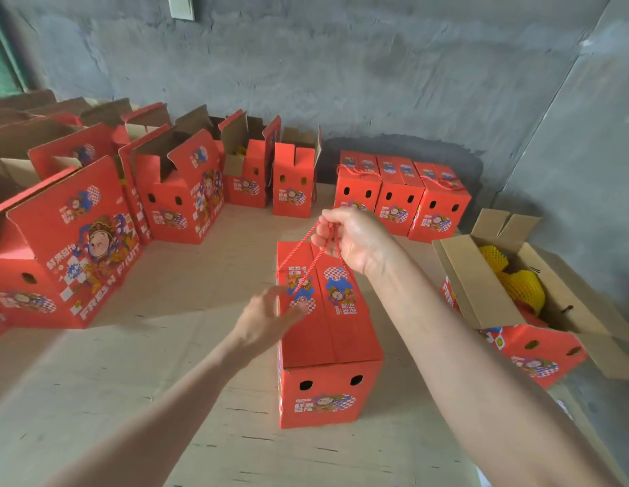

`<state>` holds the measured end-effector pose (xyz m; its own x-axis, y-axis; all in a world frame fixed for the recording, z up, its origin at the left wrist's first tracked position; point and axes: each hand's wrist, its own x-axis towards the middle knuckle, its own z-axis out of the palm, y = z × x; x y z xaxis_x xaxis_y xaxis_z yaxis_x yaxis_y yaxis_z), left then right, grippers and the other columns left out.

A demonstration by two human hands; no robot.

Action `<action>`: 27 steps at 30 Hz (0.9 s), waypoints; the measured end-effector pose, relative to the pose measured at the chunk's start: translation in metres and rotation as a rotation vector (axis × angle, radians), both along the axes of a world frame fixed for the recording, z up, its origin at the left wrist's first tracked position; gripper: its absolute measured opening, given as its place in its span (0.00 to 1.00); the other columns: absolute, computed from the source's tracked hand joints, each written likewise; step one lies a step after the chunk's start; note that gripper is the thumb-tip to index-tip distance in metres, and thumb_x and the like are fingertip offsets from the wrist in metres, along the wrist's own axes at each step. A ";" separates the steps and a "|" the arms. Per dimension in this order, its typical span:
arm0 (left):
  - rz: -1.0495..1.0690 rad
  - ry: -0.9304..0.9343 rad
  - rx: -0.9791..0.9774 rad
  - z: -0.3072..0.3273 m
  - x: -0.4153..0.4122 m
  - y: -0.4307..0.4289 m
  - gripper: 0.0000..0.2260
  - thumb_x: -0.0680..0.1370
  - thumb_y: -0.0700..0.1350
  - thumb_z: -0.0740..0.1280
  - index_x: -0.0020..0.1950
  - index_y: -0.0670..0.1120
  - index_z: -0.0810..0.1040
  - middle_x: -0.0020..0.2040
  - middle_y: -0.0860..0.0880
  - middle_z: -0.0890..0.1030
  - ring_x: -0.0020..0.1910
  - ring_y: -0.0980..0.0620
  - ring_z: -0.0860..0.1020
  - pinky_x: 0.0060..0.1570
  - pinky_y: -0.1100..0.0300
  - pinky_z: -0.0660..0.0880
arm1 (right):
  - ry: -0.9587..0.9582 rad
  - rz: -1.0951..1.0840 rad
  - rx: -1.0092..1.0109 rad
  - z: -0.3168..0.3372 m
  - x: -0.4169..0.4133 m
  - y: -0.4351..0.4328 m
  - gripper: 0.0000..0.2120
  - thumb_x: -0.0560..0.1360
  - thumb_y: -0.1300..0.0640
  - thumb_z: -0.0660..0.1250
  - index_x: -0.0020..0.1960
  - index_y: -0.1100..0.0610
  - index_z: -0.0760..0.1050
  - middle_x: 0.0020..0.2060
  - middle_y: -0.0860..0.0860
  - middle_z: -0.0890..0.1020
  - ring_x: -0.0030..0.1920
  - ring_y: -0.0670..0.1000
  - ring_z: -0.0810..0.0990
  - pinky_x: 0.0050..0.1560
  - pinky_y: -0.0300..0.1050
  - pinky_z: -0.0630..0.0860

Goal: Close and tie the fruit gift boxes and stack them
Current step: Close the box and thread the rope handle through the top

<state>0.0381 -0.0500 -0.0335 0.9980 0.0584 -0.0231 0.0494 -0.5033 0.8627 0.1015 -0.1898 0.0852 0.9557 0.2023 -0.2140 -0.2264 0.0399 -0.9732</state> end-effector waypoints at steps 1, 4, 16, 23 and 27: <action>-0.022 -0.007 -0.012 -0.005 -0.003 -0.002 0.21 0.74 0.53 0.70 0.64 0.47 0.73 0.58 0.53 0.74 0.58 0.52 0.72 0.55 0.59 0.71 | -0.033 -0.007 -0.023 0.005 -0.001 0.003 0.09 0.78 0.62 0.60 0.39 0.58 0.72 0.30 0.50 0.76 0.32 0.49 0.78 0.36 0.41 0.71; -0.026 -0.056 -0.132 0.001 -0.005 -0.003 0.29 0.72 0.51 0.72 0.71 0.46 0.68 0.69 0.50 0.68 0.68 0.51 0.67 0.68 0.54 0.65 | -0.166 -0.052 -0.038 0.023 0.001 0.010 0.09 0.77 0.63 0.61 0.39 0.58 0.74 0.26 0.49 0.79 0.29 0.48 0.79 0.42 0.43 0.71; -0.004 0.052 0.082 -0.009 0.020 -0.028 0.34 0.76 0.52 0.68 0.76 0.43 0.55 0.70 0.44 0.68 0.68 0.47 0.68 0.63 0.57 0.66 | -0.345 -0.283 -0.210 0.006 0.023 -0.008 0.09 0.76 0.66 0.62 0.37 0.61 0.74 0.29 0.53 0.79 0.29 0.47 0.78 0.36 0.39 0.72; -0.048 0.250 -0.190 -0.037 0.013 -0.036 0.15 0.81 0.51 0.59 0.68 0.54 0.69 0.50 0.53 0.79 0.43 0.58 0.79 0.37 0.62 0.76 | -0.395 -0.300 -0.412 -0.034 0.027 -0.032 0.12 0.78 0.62 0.62 0.37 0.60 0.75 0.28 0.50 0.80 0.28 0.41 0.77 0.33 0.32 0.70; -0.064 0.316 -0.375 -0.032 0.018 -0.044 0.08 0.81 0.48 0.59 0.52 0.58 0.76 0.50 0.51 0.82 0.45 0.55 0.81 0.31 0.63 0.75 | -0.549 -0.168 -0.899 -0.063 0.019 -0.045 0.11 0.78 0.55 0.63 0.41 0.61 0.77 0.37 0.53 0.81 0.38 0.48 0.79 0.38 0.41 0.71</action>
